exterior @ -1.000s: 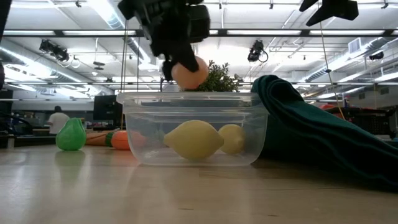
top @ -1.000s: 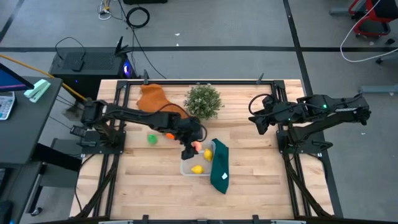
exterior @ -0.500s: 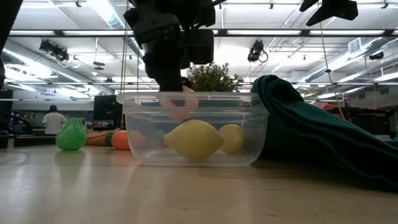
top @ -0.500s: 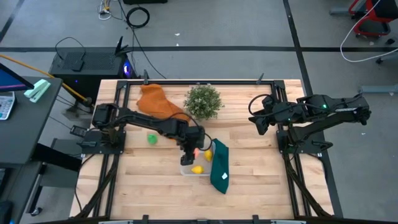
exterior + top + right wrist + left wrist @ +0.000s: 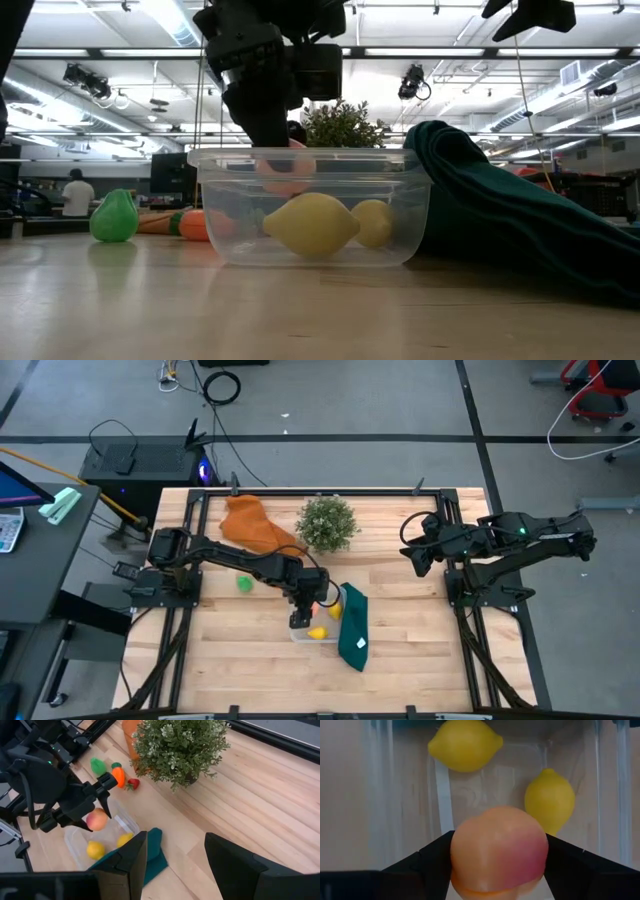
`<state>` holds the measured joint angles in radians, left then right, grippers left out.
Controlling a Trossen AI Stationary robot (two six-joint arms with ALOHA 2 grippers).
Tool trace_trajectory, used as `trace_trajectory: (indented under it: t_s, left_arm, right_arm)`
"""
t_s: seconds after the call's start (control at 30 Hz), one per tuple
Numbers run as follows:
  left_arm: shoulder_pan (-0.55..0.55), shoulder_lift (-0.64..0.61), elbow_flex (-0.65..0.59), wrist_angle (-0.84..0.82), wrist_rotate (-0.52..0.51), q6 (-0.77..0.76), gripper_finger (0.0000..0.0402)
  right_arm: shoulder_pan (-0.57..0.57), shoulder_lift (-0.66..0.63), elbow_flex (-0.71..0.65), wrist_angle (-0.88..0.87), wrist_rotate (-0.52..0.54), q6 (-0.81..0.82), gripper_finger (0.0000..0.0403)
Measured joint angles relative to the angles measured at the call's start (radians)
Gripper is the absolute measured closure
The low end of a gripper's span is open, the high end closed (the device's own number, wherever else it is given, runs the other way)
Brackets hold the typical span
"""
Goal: Pick and placing Produce into tupperware
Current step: Put the light orange peach into the transparent bin
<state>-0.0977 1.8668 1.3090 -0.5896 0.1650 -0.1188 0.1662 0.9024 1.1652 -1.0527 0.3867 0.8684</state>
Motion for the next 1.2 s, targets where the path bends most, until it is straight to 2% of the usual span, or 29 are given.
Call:
trace_trajectory:
  t_s: [0.23, 0.47, 0.7, 0.93, 1.2]
  left_arm:
    - [-0.003, 0.0, 0.0, 0.002, 0.0, 0.009, 0.0148]
    - [-0.012, 0.0, 0.0, 0.002, -0.001, 0.011, 0.0131]
    - [-0.02, 0.0, 0.0, 0.002, -0.005, 0.022, 0.0149]
    - [-0.02, 0.0, 0.0, 0.016, -0.008, 0.021, 0.0133]
    - [-0.02, -0.001, 0.0, 0.016, -0.008, 0.018, 0.0143]
  right_arm:
    - [0.0, 0.0, 0.0, 0.0, 0.0, 0.002, 0.0238]
    - [0.0, 0.0, 0.0, 0.0, 0.0, 0.004, 0.0238]
    - [0.0, 0.0, 0.0, 0.0, 0.0, 0.005, 0.0238]
    - [0.0, 0.0, 0.0, 0.001, 0.0, 0.005, 0.0238]
    - [0.0, 0.0, 0.0, 0.003, 0.0, 0.005, 0.0238]
